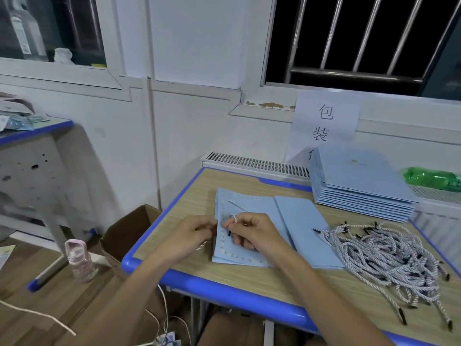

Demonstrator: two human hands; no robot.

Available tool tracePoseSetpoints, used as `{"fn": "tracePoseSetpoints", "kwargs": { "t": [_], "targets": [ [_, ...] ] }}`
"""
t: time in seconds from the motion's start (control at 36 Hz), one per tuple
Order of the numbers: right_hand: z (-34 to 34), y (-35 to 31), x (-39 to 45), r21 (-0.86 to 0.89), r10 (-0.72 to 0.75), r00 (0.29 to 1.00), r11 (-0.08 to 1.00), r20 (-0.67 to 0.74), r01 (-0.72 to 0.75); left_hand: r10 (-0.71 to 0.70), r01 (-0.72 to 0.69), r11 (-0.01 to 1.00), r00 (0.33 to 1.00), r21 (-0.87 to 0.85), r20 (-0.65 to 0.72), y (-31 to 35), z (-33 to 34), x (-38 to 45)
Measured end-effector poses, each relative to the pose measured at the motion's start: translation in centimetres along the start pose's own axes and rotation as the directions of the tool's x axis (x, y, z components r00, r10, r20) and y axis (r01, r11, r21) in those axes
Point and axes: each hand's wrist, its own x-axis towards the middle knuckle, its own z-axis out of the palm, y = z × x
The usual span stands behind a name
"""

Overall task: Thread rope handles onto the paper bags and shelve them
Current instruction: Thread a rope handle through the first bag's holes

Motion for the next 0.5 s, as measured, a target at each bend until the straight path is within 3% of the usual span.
{"fn": "tracePoseSetpoints", "kwargs": {
  "t": [0.14, 0.25, 0.5],
  "targets": [
    [-0.1, 0.1, -0.3, 0.015, -0.06, 0.995, 0.998, -0.074, 0.061, 0.063, -0.066, 0.997, 0.996, 0.043, 0.067, -0.9, 0.1, 0.1],
    [-0.3, 0.5, -0.3, -0.021, -0.086, 0.99, 0.996, -0.115, 0.084, 0.001, 0.001, 1.0, 0.999, -0.028, 0.054, -0.8, 0.1, 0.1],
    [-0.8, 0.5, -0.1, -0.036, -0.087, 0.987, 0.996, -0.132, 0.083, 0.038, -0.038, 0.999, 0.998, 0.002, 0.051, -1.5, 0.1, 0.0]
  ]
}}
